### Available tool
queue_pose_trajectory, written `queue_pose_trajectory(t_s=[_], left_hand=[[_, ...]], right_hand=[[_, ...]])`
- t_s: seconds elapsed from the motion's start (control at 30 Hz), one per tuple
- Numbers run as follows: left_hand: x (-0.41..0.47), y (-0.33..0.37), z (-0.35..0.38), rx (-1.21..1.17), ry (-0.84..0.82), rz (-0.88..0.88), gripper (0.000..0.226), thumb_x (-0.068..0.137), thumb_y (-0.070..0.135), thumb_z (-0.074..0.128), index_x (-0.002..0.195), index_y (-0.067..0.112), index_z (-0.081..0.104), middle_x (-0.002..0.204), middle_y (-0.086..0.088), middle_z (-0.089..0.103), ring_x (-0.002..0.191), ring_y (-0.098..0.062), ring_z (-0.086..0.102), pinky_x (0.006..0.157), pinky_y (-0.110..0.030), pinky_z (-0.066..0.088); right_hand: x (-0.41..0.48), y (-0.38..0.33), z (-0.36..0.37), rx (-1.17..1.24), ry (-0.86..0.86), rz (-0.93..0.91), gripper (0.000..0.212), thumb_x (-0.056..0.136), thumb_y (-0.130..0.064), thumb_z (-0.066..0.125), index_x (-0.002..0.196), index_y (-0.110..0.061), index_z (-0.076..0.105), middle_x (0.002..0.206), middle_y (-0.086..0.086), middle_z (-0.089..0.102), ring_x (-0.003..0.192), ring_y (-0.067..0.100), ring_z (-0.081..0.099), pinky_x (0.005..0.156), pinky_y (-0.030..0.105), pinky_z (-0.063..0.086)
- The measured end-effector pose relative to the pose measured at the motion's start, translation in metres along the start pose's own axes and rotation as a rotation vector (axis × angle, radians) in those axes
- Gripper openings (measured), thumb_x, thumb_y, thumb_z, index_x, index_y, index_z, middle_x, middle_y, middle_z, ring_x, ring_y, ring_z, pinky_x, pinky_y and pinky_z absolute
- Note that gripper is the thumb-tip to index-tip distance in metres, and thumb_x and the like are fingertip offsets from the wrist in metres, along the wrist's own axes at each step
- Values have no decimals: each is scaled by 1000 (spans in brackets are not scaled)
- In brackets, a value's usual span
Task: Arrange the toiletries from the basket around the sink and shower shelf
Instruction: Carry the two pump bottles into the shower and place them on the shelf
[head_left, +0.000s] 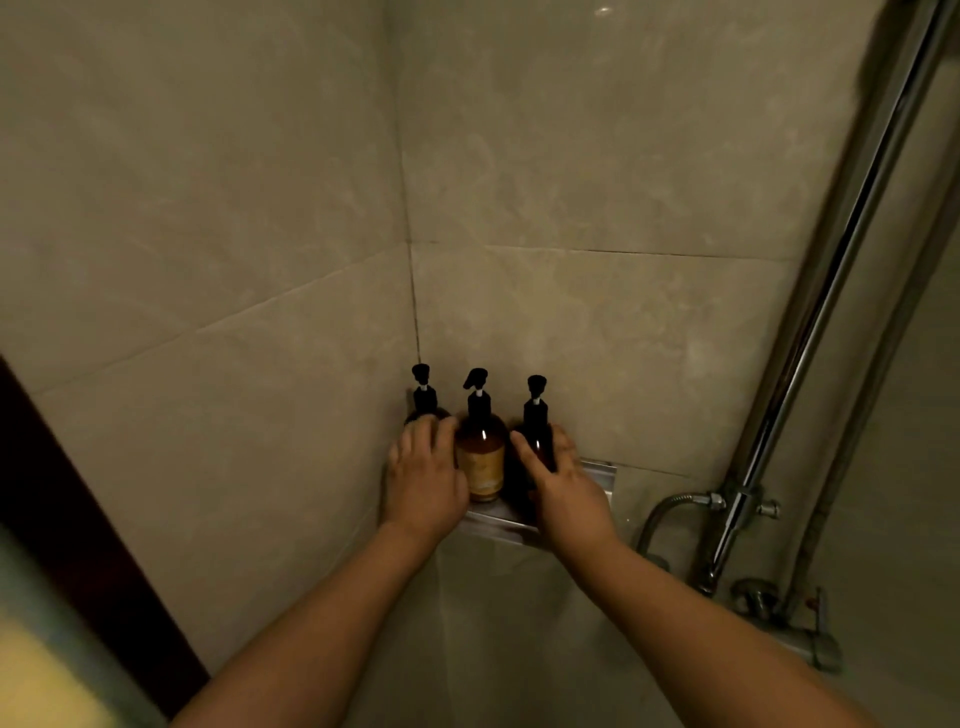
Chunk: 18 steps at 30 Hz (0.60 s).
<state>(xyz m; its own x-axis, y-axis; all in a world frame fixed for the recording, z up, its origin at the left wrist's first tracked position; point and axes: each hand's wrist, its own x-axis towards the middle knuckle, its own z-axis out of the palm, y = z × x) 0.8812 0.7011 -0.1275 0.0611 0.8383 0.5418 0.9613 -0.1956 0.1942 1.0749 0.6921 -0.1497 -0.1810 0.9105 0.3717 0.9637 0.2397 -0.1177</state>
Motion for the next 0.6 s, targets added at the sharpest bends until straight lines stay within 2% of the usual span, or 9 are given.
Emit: queue_pose_trajectory(t_s=[0.03, 0.1, 0.2, 0.27, 0.37, 0.5, 0.6], left_hand=[[2, 0, -1, -44, 36, -92, 58, 81, 26, 59, 135, 12, 43, 131, -15, 47, 117, -34, 48, 95, -44, 42], [9, -1, -3, -142, 47, -231, 59, 87, 26, 61, 136, 4, 39, 134, -20, 45, 121, -35, 46, 99, -44, 42], [21, -2, 0, -150, 28, -253, 69, 93, 32, 61, 145, 0, 30, 140, -22, 45, 126, -37, 43, 103, -43, 40], [26, -4, 2, -69, -3, -253, 71, 95, 38, 57, 149, 5, 24, 138, -19, 48, 122, -34, 45, 97, -41, 43], [29, -11, 5, 122, -72, -195, 64, 99, 42, 50, 151, 22, 21, 132, -16, 49, 113, -29, 50, 86, -37, 46], [30, -14, 3, 146, -155, -158, 58, 98, 28, 48, 149, 43, 26, 133, -16, 42, 82, -28, 60, 61, -31, 39], [31, -13, 2, 153, -212, -159, 57, 99, 26, 48, 149, 45, 29, 142, -15, 33, 84, -30, 63, 63, -33, 43]], right_hand=[[-1, -1, 0, 4, -3, 7, 114, 82, -4, 71, 154, -44, -7, 165, 17, 1, 138, 32, 42, 88, 34, 52], [0, -2, -1, 7, -6, 15, 115, 81, -2, 71, 154, -44, -8, 165, 16, 0, 138, 32, 42, 85, 33, 54], [1, -2, -1, 1, -11, 21, 116, 81, -1, 71, 154, -45, -7, 165, 16, 0, 137, 33, 44, 82, 34, 54], [1, -3, -1, 4, -10, 27, 117, 79, 1, 72, 154, -44, -5, 165, 15, 0, 134, 34, 46, 80, 34, 55], [-1, -4, 1, 17, -15, 31, 122, 77, 4, 72, 153, -45, -9, 165, 14, -3, 127, 33, 53, 78, 33, 54], [-1, -4, 3, 38, -5, 34, 134, 72, 5, 76, 150, -47, -19, 165, 14, -4, 126, 32, 55, 77, 32, 54], [-1, -3, 3, 49, -7, 28, 137, 70, 3, 79, 149, -48, -20, 165, 14, -2, 132, 32, 49, 79, 32, 55]])
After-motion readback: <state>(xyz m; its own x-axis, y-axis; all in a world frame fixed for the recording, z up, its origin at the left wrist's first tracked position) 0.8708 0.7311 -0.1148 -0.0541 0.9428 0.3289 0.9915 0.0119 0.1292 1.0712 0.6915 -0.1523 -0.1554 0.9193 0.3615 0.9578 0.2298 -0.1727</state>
